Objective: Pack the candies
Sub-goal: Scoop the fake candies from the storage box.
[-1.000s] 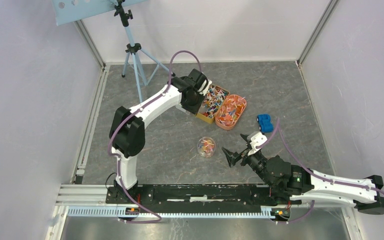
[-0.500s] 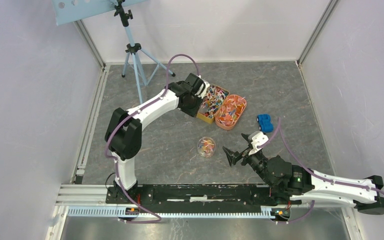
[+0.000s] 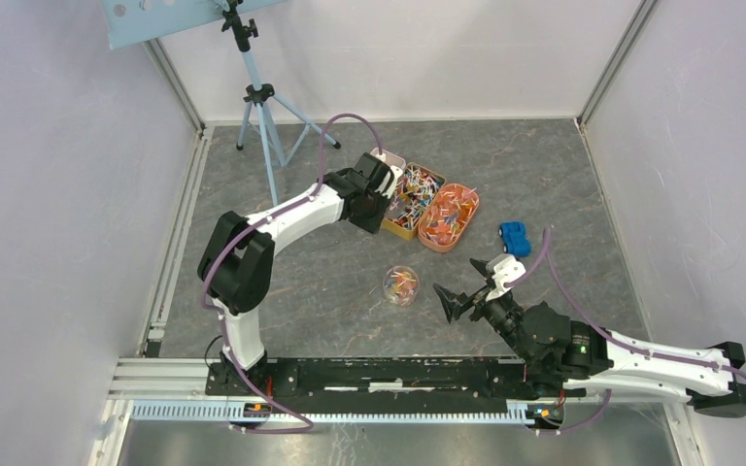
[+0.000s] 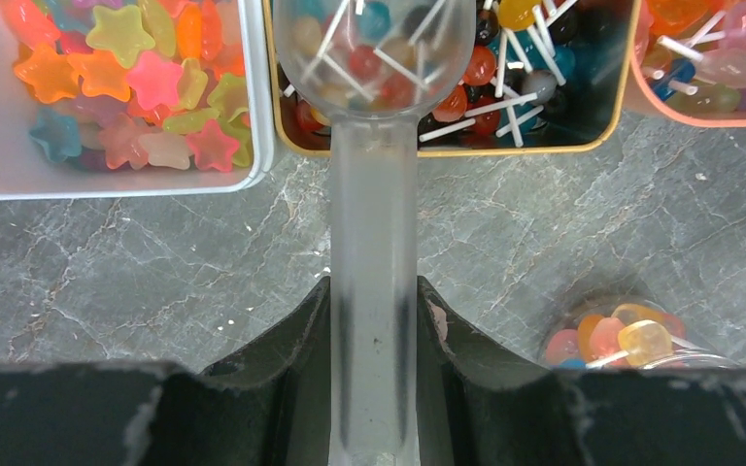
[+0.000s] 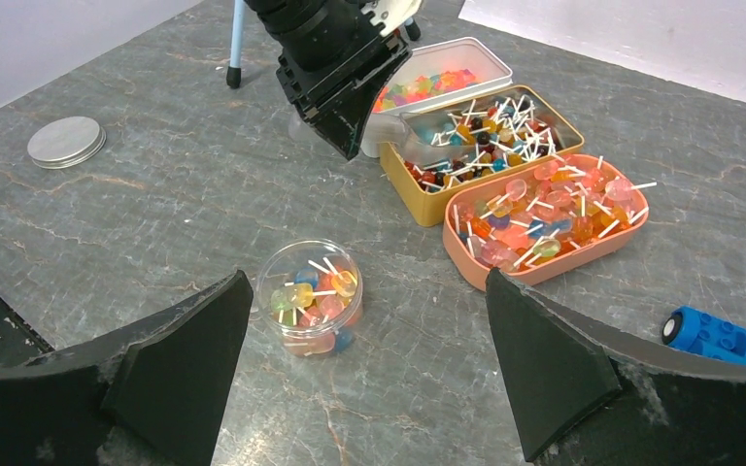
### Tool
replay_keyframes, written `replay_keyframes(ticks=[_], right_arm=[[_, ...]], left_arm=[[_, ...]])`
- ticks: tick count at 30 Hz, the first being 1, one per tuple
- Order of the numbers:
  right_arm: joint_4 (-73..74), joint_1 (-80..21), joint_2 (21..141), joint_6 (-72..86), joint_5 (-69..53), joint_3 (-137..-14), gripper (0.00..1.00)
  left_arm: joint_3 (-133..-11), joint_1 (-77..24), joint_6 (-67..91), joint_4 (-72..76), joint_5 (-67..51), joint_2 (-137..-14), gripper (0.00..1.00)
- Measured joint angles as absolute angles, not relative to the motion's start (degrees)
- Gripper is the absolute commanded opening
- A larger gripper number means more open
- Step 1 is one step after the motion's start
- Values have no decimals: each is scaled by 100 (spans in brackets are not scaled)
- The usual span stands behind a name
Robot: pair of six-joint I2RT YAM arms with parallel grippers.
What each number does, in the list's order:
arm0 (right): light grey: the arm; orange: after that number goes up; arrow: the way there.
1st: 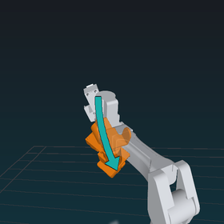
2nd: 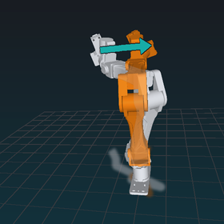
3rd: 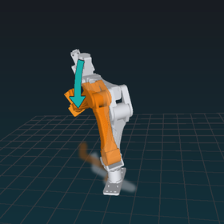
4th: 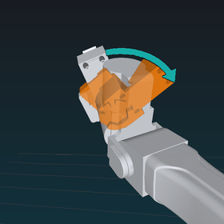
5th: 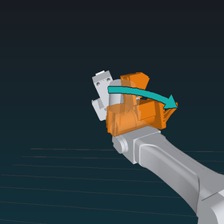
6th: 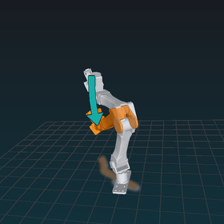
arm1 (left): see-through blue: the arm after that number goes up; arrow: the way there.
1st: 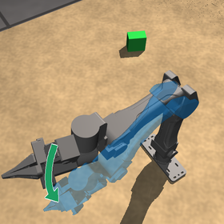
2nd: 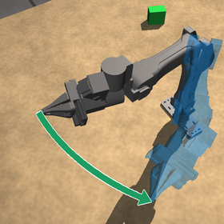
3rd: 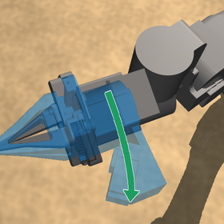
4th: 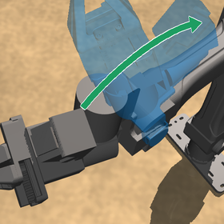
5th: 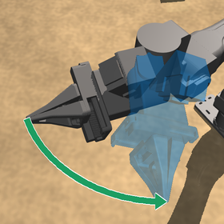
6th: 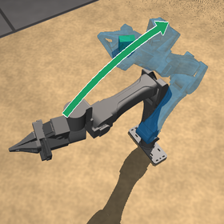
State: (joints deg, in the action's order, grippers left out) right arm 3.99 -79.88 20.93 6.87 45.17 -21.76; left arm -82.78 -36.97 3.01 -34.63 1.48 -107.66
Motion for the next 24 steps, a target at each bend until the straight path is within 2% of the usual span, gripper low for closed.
replay_keyframes(ticks=[24], right_arm=[[397, -7988, 2117, 753, 4515, -2176, 98]], left_arm=[[-7002, -3671, 305, -2386, 290, -9633, 2]])
